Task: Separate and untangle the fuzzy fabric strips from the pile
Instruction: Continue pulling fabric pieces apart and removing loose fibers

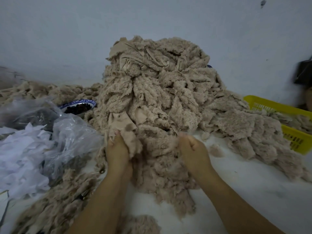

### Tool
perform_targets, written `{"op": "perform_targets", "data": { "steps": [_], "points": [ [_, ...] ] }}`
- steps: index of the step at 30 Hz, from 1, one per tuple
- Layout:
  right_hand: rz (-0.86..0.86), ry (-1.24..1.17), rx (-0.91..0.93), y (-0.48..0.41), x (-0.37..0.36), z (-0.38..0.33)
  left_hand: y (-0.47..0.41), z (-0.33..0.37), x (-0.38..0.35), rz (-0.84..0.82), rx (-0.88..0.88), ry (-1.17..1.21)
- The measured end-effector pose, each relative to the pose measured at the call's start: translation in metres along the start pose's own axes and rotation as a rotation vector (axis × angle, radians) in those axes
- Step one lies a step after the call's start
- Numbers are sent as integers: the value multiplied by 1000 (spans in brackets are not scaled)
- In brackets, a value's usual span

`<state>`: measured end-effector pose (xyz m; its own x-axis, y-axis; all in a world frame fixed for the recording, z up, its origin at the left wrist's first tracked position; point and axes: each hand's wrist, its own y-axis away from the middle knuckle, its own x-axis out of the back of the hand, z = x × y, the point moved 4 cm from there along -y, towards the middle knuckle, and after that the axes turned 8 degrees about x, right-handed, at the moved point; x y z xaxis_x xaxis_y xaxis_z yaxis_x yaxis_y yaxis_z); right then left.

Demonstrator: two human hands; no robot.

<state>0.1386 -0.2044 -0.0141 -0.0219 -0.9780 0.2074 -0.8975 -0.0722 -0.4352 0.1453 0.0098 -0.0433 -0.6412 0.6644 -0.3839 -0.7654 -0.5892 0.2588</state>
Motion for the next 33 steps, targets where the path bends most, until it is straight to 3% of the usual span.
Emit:
{"op": "perform_targets", "data": {
  "steps": [2, 3, 6, 9, 13, 17, 23, 27, 28, 30, 33],
  "points": [
    [127, -12, -47, -7, 18, 9, -2, 4, 7, 11, -3, 25],
    [112, 13, -62, -9, 22, 13, 1, 6, 5, -29, -18, 13],
    [-63, 3, -58, -8, 11, 17, 29, 7, -16, -319, -59, -125],
    [-130, -68, -22, -4, 4, 11, 58, 1, -36, -585, -168, -388],
    [-205, -123, -62, -2, -3, 11, 73, -4, -43, -683, -242, -568],
    [9, -58, -49, -6, 5, 3, 76, -5, -42, -684, -209, -585],
    [131, -64, -147, -9, 9, 17, 74, -7, -40, -721, -138, -568],
    [477, -155, -259, -17, 50, 27, 58, 5, -29, -691, 4, -271],
    [496, -164, -260, -17, 56, 28, 52, 7, -27, -659, 33, -197],
    [354, -93, -235, -15, 47, 26, 47, 5, -28, -612, 44, -117],
    [-82, -97, -139, -5, 6, 13, 52, -2, -33, -563, -4, -175]
  ]
}}
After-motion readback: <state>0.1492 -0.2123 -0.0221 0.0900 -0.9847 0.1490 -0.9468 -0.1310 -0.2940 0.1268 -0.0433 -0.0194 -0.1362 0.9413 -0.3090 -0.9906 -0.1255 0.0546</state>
